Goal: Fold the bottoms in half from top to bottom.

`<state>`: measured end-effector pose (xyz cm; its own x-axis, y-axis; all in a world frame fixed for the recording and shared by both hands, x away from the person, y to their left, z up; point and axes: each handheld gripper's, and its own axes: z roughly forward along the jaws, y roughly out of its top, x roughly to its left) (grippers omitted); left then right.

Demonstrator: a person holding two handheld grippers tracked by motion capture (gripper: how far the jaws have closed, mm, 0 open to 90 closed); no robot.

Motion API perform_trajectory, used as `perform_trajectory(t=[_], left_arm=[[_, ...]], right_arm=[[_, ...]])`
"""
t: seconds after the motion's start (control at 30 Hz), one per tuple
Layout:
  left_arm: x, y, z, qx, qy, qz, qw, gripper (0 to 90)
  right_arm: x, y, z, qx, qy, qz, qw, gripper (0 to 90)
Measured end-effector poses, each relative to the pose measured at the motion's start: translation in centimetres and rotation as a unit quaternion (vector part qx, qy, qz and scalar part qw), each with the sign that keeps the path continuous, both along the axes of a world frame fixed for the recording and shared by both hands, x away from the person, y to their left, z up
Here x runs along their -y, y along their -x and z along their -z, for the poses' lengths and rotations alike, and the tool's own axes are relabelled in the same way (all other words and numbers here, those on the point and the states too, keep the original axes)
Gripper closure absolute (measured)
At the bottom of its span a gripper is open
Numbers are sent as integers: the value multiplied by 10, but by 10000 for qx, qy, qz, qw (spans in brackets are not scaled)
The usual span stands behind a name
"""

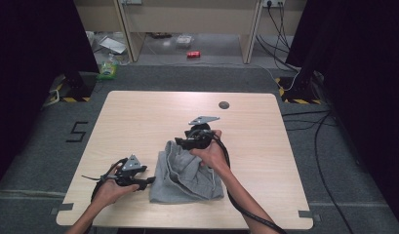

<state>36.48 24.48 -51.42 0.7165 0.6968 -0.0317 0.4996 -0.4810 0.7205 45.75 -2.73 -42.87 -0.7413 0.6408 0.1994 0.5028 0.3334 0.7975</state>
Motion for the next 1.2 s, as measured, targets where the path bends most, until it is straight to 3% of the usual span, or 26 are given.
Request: perform_trajectory(t=[0.47,0.53,0.57,0.73,0.93,1.2], left_arm=[[-1,0,0,19,10,15,10000,404],[-1,0,0,19,9,16,10000,404],[-1,0,0,21,12,17,10000,404],[-1,0,1,22,18,15,10000,404],[-1,0,1,21,18,12,10000,404],[0,0,0,16,5,-4,10000,404]], right_arm=[[-40,-12,10,-83,426,-137,9990,500],[-42,-13,13,-112,565,-145,9982,549],[-42,-13,14,-131,588,-144,9981,619],[-34,-9,14,-43,521,-189,9985,807],[-7,17,2,258,336,-173,9990,864],[36,73,0,551,197,-130,9982,871]])
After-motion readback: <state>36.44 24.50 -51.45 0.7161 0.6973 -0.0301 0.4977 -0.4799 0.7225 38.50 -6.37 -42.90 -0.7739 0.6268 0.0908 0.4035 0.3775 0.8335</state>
